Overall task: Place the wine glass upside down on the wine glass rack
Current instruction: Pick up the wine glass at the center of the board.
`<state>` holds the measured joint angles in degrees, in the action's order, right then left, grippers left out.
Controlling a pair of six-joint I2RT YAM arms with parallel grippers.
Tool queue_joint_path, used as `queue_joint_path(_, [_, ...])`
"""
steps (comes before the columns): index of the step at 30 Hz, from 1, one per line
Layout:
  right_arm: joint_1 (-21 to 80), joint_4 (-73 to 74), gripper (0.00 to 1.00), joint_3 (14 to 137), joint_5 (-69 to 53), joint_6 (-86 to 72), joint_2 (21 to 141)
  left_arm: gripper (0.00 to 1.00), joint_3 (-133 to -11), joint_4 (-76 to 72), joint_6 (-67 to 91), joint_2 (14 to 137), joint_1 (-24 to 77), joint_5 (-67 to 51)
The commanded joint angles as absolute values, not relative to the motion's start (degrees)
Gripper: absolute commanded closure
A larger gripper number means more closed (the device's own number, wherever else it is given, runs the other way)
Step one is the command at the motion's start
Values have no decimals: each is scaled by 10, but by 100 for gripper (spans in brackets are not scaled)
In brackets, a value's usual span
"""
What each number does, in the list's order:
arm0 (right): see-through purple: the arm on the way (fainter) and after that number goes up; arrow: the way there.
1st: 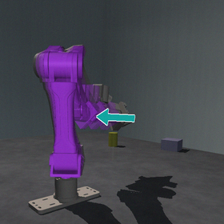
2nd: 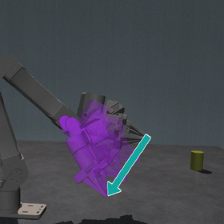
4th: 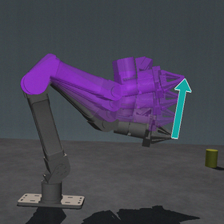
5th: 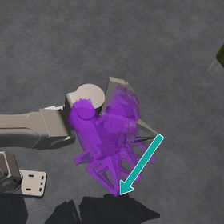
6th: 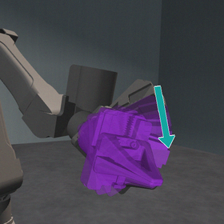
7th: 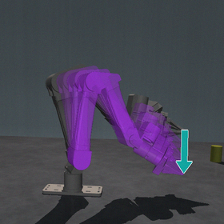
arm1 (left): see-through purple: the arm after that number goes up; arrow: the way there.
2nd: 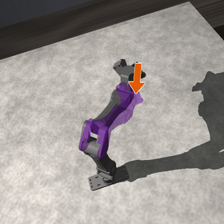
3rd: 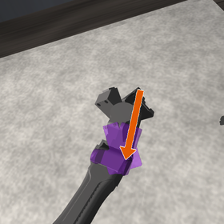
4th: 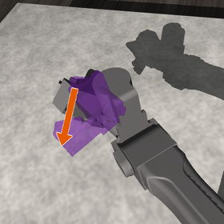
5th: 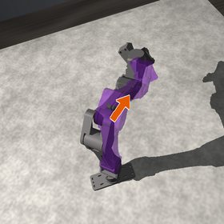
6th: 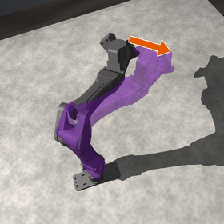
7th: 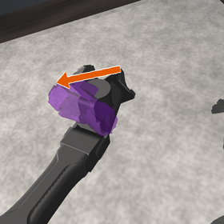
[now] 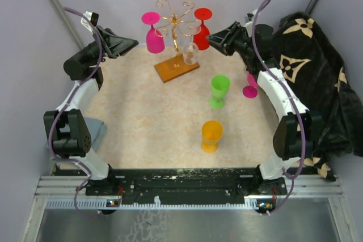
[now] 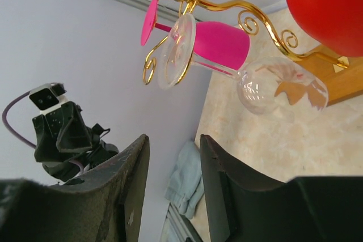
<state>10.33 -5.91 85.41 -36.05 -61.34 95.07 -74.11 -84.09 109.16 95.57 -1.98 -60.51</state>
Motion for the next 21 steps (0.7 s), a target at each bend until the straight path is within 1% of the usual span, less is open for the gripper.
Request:
queue_joint_path(1, [78,-61,59,822,-357,-583,875,57,-755,-837,1067,950,-18,-615])
queue_joint_path(5, [64,31,59,832,-323,-503,841,57,-748,-812,1046,947,-18,-622])
queue_joint_path(9, [62,187,59,907,-235,-388,834,56,-733,-756,990,931,-18,-633])
queue_joint_path(17, [62,448,60,1069,-77,-247,912,56,-696,-715,943,917,-5,-645])
queue_joint_path(21, [62,492,62,1082,-22,-204,941,56,-699,-621,872,900,-3,-656])
